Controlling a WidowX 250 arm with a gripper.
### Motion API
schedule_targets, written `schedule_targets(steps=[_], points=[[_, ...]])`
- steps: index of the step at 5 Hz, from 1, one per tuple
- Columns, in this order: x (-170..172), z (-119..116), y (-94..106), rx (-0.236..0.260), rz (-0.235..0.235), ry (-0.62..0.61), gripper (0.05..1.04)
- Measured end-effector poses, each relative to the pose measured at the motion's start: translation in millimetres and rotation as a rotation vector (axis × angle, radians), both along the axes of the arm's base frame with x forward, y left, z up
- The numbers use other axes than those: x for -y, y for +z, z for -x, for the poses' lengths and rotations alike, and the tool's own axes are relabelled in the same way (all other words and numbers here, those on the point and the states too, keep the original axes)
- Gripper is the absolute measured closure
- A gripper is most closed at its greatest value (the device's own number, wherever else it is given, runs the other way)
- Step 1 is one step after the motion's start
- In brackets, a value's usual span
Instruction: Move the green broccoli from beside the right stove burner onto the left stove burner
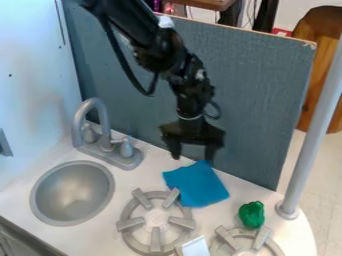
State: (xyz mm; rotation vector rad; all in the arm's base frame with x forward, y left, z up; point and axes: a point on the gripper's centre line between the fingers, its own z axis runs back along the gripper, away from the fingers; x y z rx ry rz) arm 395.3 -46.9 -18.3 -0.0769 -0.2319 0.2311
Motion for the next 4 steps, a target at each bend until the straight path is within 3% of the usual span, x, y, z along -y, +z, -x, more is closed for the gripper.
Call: schedule_targets(steps=[1, 2, 4], points=[[22, -8, -7.1, 0.009, 0.005, -0.049, 0.083], [58, -14, -23.0, 0.010, -0.015, -0.129, 0.083], [92, -24, -39.5, 0.017, -0.074, -0.224, 0.083]])
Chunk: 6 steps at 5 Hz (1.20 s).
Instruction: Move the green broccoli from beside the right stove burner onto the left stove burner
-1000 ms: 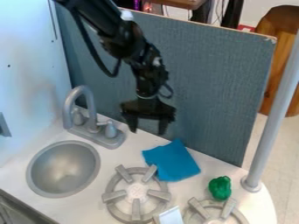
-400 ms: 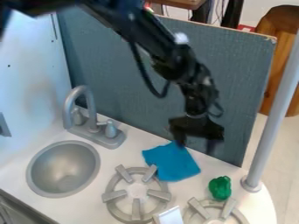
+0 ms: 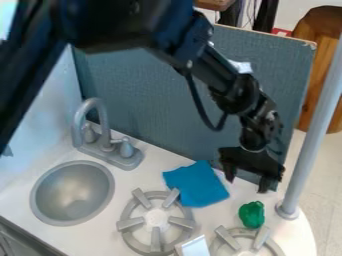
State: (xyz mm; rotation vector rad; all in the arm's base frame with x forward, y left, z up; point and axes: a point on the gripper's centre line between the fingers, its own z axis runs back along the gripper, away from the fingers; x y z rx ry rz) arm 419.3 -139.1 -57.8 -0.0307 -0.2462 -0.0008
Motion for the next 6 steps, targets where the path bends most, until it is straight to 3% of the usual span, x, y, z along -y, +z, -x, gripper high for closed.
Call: schedule_targets(steps=[2, 4, 5, 6], points=[[19, 2, -29.4, -0.026, -0.028, -0.047, 0.083], [27, 3, -46.0, -0.046, -0.115, -0.068, 0.083], [30, 3, -53.3, -0.042, -0.131, -0.068, 0.083], [37, 2, -58.3, -0.003, -0.161, -0.057, 0.083]])
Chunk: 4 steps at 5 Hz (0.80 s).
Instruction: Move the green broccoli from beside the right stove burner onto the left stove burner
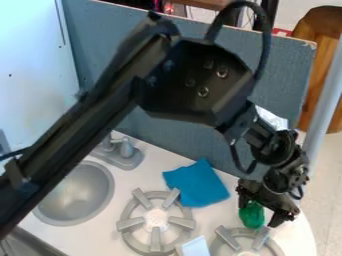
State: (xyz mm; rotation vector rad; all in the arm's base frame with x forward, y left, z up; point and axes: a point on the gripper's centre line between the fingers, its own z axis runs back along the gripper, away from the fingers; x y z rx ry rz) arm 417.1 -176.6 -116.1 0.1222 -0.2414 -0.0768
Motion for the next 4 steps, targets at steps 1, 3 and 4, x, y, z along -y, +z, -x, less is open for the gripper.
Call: schedule_targets(steps=[1, 3, 4], points=[[2, 1, -4.2, 0.032, 0.002, -0.010, 0.143], [12, 13, -13.9, 0.119, -0.043, -0.121, 0.686], [15, 18, -12.5, 0.129, -0.046, -0.137, 0.861]])
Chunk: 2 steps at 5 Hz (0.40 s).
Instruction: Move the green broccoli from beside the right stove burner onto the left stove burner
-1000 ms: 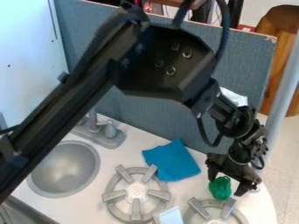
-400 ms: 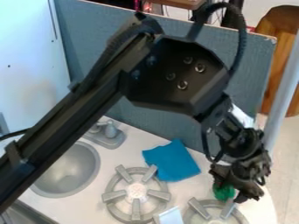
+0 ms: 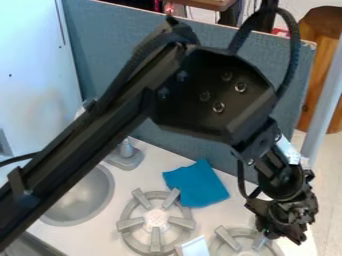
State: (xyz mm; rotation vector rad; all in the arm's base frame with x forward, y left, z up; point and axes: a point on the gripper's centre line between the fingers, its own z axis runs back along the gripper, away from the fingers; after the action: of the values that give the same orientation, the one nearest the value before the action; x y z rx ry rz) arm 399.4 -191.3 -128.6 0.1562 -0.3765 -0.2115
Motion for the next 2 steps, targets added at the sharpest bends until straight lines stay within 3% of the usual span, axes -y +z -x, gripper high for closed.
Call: schedule_targets(steps=[1, 2], points=[[-1, 5, 5.0, -0.008, 0.022, 0.009, 0.995], [-3, 6, 25.5, 0.011, 0.051, 0.028, 0.987]])
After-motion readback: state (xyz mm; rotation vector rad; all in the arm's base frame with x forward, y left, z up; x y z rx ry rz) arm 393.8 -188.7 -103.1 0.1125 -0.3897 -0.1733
